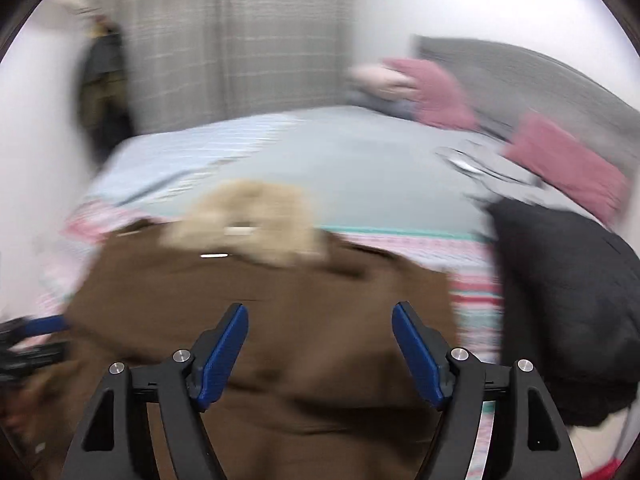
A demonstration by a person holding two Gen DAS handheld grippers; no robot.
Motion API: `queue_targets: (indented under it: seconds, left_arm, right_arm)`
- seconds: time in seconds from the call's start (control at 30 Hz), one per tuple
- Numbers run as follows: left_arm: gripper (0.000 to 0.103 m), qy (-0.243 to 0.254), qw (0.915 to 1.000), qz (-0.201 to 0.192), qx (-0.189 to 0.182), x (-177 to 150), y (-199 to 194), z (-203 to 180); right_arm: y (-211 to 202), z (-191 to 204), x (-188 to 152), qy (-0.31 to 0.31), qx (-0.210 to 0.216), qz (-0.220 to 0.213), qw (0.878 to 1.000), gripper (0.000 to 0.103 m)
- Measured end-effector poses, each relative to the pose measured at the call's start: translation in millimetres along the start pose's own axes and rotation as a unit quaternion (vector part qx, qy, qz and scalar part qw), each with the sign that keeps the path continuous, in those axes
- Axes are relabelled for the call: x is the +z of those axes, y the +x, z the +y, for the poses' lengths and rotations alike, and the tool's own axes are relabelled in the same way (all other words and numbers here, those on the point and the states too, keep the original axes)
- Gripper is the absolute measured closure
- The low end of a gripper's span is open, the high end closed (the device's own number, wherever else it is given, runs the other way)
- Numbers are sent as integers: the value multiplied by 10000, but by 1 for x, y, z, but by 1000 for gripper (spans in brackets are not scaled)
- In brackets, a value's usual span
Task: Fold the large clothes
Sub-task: 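Grasp the opposite jacket side with the left gripper and fold it over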
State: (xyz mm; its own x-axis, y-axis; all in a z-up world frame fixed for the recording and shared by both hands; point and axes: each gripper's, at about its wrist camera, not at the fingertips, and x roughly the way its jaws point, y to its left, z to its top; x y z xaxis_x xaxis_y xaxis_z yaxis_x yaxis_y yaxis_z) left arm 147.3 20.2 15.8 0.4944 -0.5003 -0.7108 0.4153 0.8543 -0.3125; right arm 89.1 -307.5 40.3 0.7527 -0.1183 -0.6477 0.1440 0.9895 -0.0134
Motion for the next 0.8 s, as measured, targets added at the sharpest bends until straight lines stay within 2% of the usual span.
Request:
queue_targets:
  seconds: [0.03, 0.13, 0.17, 0.2, 0.23, 0.27, 0.37, 0.47, 0.6, 0.67, 0.8]
  left_arm:
    - [11, 0, 10000, 22, -38, 1, 2, -3]
    - [11, -10, 9999, 119, -105, 0, 12, -9]
    - [11, -29, 9998, 149, -104, 0, 17, -10]
    - [11, -61, 9998, 174, -109, -1, 20, -10]
    - [11, -126, 9996, 214, -132, -1, 24, -9]
    - [11, -203, 9993, 256, -155, -1, 27, -8]
    - [11, -308, 9990, 287, -170, -1, 29, -4]
    - [11, -271, 9991, 284, -134, 2, 29, -6]
    - [11, -293, 9990, 243, -226, 5, 29, -9]
    - [11, -374, 9985, 229, -314, 7, 31, -10]
    - [11, -545, 9973, 271, -415, 8, 36, -6]
  right_arm:
    - [7, -12, -1, 145, 22, 92, 9999, 28]
    - [34, -52, -13, 952, 1020, 454, 9892, 28]
    - [44, -60, -18, 1277, 1674, 496, 9763, 29]
    - [52, -64, -22, 1569, 2361, 527, 9575, 38]
    - [57, -63, -24, 1670, 2731, 602, 9455, 46]
    - [63, -57, -26, 1606, 3201, 779, 9304, 47]
    - [56, -22, -33, 614, 3987, 1200, 9071, 45]
    - [43, -1, -42, -24, 4036, 1480, 9029, 45]
    - [24, -10, -46, 123, 4177, 1294, 8992, 43]
    - [19, -7, -51, 8, 4212, 1315, 8974, 42]
    - [27, 24, -73, -664, 3851, 1832, 9021, 41]
